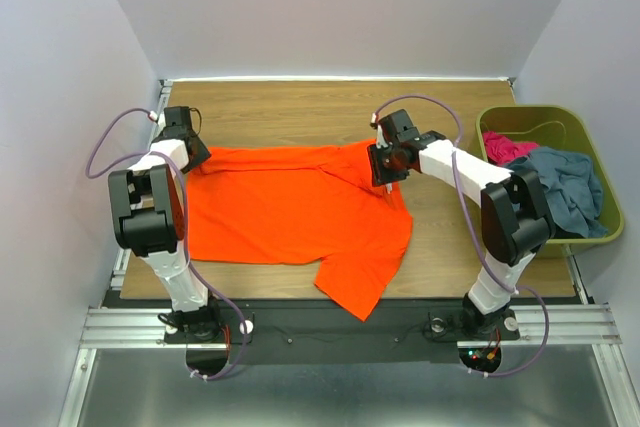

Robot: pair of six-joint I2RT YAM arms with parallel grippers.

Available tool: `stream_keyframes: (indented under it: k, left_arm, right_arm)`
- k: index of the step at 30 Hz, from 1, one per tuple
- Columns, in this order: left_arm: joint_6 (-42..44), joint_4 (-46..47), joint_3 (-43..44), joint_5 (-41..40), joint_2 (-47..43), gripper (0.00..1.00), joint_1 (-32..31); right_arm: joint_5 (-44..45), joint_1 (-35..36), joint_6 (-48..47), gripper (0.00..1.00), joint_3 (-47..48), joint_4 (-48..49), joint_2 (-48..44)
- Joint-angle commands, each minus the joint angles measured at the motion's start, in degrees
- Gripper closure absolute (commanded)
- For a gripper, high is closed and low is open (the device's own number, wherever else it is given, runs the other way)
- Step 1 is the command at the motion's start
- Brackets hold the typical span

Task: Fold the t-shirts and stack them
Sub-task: Fold the tshirt

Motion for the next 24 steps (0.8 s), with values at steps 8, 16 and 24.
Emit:
stream_keyframes:
  k: [8, 16, 24]
  left_arm:
    - [3.25, -2.27, -0.33, -5.3, -6.87, 0.2, 0.32]
    - [3.95, -1.92, -4.02, -5.3, -9.96, 0.21, -0.65]
    - [4.57, -0.43, -3.94, -6.18, -7.68, 0.21, -0.65]
  right_arm:
    - [4.59, -4.45, 4.38, 0.52, 5.64, 0.09, 0.65]
    - [1.59, -10.26, 11.59, 0.59, 11.27, 5.7, 6.98]
    - [-2.44, -12.37, 13.53, 0.57, 19.36, 9.75, 15.07]
